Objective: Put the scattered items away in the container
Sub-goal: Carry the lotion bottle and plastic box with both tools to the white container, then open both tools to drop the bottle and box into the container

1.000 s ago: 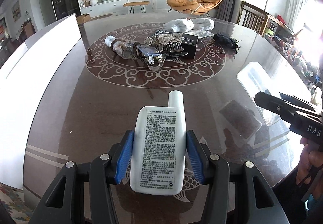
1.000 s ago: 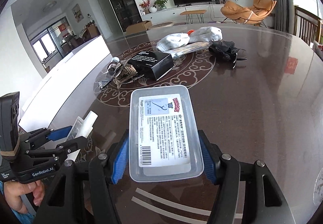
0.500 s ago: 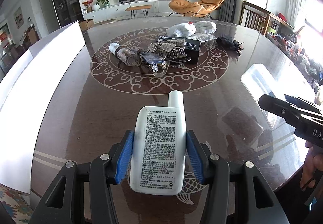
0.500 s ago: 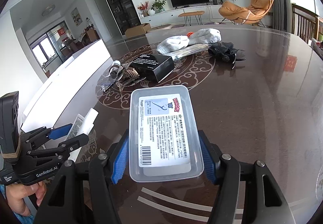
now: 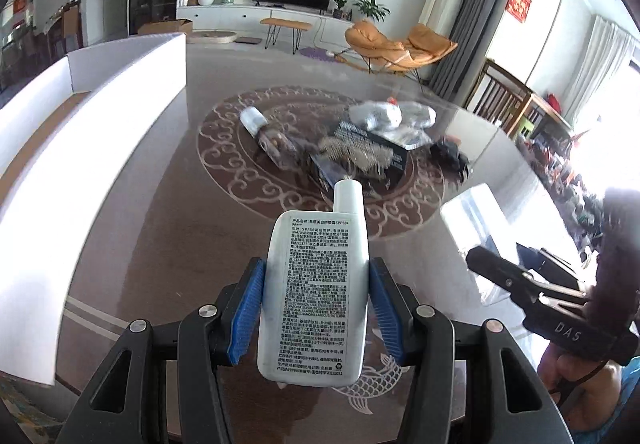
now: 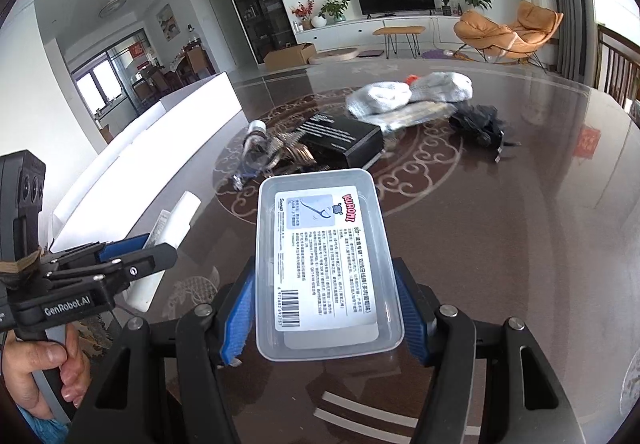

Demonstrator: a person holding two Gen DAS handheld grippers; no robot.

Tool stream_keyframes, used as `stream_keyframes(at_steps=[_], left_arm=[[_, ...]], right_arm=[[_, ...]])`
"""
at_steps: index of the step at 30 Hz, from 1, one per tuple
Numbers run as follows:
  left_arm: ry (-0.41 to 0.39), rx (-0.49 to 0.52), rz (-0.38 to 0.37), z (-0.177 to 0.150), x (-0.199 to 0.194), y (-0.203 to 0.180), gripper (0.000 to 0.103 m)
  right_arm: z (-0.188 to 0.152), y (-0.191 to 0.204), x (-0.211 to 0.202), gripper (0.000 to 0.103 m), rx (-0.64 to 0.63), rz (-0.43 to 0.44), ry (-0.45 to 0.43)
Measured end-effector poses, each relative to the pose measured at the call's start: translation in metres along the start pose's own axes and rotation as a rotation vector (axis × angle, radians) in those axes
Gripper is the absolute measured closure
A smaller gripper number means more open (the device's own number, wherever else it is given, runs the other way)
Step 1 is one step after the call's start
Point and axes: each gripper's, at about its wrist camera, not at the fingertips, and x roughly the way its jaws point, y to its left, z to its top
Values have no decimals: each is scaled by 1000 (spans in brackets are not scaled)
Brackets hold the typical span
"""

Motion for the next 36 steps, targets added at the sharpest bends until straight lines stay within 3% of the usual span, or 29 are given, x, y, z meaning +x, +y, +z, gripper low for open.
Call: stream_keyframes(at_steps=[3, 8, 14, 19, 26, 30, 32, 36], left_arm=[[-73, -50, 18, 33, -32, 42, 51], [-136, -126, 177, 75, -72, 136, 51], [-81, -280, 309, 84, -73, 242, 51], [9, -336, 378, 71, -56, 282, 51], [92, -342, 408, 54, -36, 291, 51], [144, -325, 419, 51, -24, 284, 49], [148, -333, 445, 52, -22, 283, 35], [178, -364, 463, 52, -17, 292, 23]], right_arm=[[34, 35, 9, 41, -68, 51, -19], [102, 122, 40, 40, -183, 183, -48], [164, 259, 113, 41, -334, 308, -12], [172, 341, 194, 40, -394, 309, 124], [150, 380, 249, 40, -499, 267, 227], [140, 384, 265, 38, -572, 168, 232], [137, 384, 271, 38, -609, 129, 243], [132, 373, 277, 38, -631, 97, 252]])
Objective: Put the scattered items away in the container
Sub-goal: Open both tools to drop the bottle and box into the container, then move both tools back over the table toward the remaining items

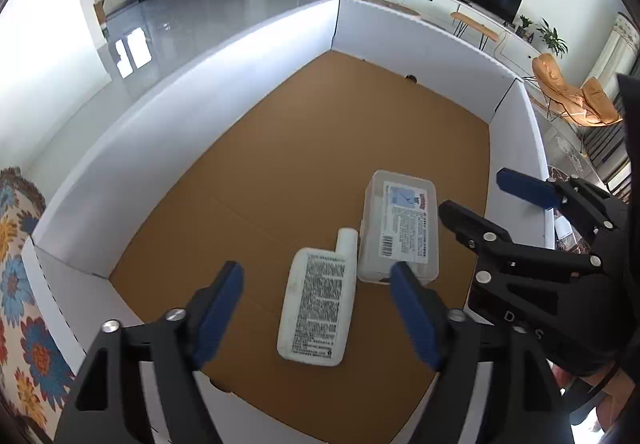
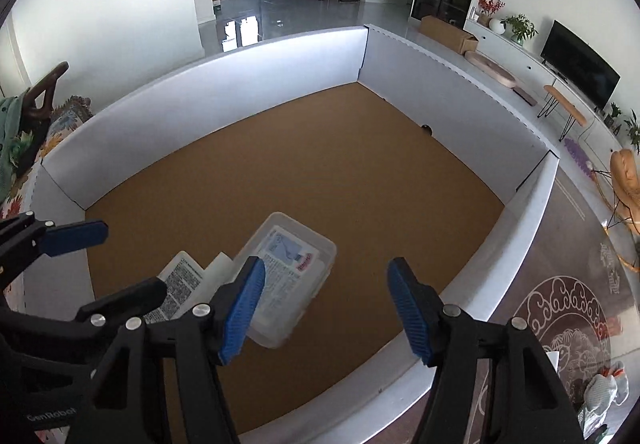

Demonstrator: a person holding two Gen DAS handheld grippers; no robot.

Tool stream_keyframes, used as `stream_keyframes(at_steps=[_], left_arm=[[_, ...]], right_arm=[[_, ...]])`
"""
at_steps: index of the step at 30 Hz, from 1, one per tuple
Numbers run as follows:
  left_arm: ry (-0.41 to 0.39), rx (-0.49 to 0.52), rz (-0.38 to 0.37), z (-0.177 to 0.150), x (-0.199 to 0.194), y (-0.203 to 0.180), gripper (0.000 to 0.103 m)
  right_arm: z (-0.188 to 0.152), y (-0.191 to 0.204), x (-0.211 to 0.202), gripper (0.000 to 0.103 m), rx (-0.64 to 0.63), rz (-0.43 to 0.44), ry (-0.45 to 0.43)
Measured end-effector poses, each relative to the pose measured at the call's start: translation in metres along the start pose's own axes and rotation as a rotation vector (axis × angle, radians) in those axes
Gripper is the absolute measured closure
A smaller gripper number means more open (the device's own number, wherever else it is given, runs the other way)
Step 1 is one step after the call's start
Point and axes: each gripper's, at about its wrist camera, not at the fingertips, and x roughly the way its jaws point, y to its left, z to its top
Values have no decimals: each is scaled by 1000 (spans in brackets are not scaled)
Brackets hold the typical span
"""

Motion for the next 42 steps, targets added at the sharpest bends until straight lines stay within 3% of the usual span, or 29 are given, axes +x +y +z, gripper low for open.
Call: stream_keyframes(at_steps=[7, 16, 18, 21, 25, 27, 29, 31, 34, 37, 42], left_arm=[[22, -17, -25, 3, 8, 3, 22], [6, -31, -65, 7, 7, 19, 22], [-37, -16, -79, 7, 1, 19, 22], [-139, 3, -92, 1, -16, 12, 22], [-244, 76, -143, -18, -57, -23, 21], [-276, 137, -176, -31, -75, -52, 21], [-280, 191, -232, -47, -84, -83, 14], [-252, 231, -296, -68, -82, -116, 7], [-171, 293, -375, -98, -62, -169, 7], [-87, 360, -387, -123, -33, -220, 7], [-34, 445, -376, -148, -5, -280, 7]], right_arm=[[-2, 5, 14, 38, -110, -96, 14], [-14, 0, 11, 38, -135, -129, -28], [-17, -10, -3, 38, -52, -103, -117], [-35, -41, -46, 38, 126, -135, -335], [-98, -91, -95, 38, 288, -136, -436], [-144, -116, -115, 38, 324, -191, -441], [-190, -142, -129, 38, 363, -255, -424], [-242, -175, -140, 38, 443, -327, -382], [-307, -231, -154, 38, 620, -424, -273], [-360, -274, -168, 38, 758, -486, -212], [-415, -305, -181, 38, 816, -510, -118]])
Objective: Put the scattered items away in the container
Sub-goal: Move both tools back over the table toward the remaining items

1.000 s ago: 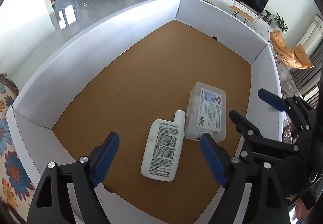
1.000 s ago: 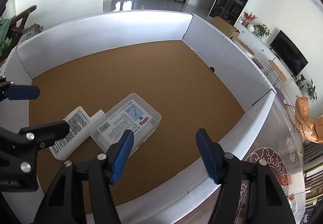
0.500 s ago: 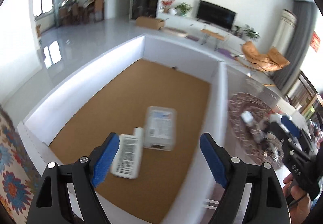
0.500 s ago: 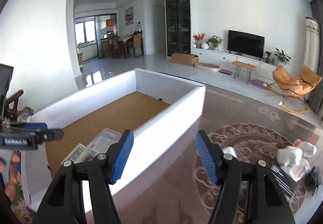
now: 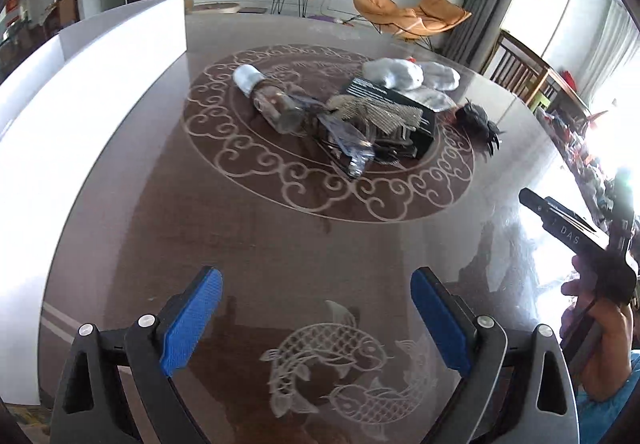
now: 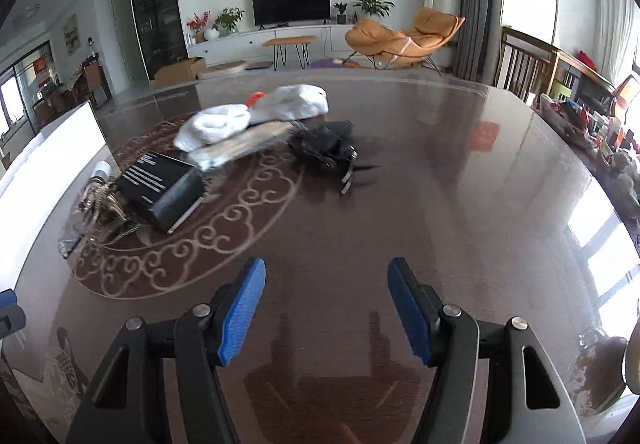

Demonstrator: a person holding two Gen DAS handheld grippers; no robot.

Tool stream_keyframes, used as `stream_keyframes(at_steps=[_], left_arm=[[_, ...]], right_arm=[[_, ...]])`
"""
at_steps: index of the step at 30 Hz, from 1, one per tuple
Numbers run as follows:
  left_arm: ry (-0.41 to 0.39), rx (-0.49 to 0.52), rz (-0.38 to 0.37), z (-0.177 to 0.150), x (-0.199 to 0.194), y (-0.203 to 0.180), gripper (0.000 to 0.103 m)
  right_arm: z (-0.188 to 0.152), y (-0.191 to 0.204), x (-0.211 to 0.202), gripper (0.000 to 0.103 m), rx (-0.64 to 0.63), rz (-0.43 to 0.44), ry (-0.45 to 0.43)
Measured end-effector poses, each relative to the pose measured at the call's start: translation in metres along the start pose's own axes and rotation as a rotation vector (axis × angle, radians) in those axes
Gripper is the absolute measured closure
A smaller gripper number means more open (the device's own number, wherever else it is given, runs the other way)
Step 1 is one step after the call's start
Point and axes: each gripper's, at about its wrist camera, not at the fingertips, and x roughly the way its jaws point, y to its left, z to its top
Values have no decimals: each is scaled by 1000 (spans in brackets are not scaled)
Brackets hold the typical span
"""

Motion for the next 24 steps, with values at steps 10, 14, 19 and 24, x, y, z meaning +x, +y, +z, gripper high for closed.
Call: stream_keyframes(at_steps=[10, 14, 19, 24], left_arm=[[29, 68, 93, -4, 41, -44, 6], [32, 98, 120, -7, 43, -47, 0], [24, 94, 130, -8, 42, -47, 0], [29, 100, 125, -7, 43, -48, 0]], right_arm=[[-26, -32, -1, 38, 88, 60, 37], [-29, -38, -2, 37, 129, 92, 50], [-29, -28, -7, 36, 89, 51, 65], [-29, -11, -4, 33, 10, -30, 91]])
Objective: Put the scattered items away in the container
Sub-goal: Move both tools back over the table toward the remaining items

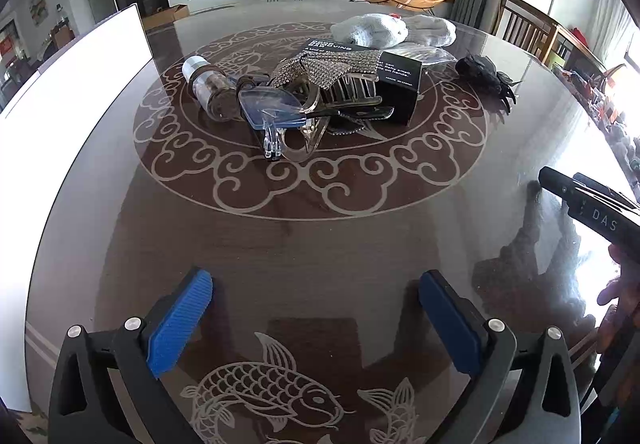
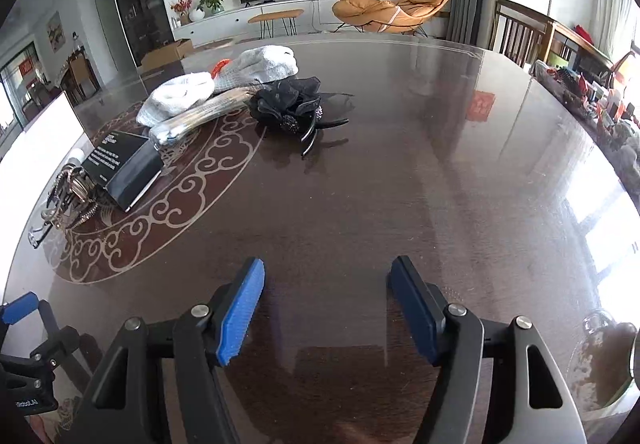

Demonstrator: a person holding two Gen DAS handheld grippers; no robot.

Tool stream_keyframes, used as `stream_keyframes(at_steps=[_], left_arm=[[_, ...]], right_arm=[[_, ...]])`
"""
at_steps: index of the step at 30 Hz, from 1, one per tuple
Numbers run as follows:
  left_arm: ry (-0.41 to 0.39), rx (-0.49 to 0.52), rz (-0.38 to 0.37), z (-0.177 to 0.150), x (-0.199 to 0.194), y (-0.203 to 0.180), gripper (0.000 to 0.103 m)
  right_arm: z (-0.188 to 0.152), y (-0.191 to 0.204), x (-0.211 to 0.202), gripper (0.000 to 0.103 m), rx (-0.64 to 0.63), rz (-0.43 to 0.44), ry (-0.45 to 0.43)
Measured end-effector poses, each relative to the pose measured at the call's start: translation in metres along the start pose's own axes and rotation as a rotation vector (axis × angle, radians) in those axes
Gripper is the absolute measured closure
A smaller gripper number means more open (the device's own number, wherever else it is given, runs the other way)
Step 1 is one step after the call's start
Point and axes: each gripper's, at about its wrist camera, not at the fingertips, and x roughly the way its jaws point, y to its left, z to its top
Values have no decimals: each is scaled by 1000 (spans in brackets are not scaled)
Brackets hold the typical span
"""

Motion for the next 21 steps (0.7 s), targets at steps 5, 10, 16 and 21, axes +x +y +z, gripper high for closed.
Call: stream_keyframes(at_steps=[5, 10, 16, 21], left_arm=[[-9, 3, -2, -1, -1, -1, 0], [-11, -105, -39, 2, -15, 22, 0], [-128, -129, 37, 42, -50, 49, 0], [-183, -191, 77, 100, -35, 59, 0]], right_arm=[[-1, -1, 2, 30, -2, 10, 2], [-1, -1, 2, 30, -3, 9, 3], [-1, -1, 3, 30, -3, 8, 3], [-1, -1, 3, 30, -2, 9, 3]])
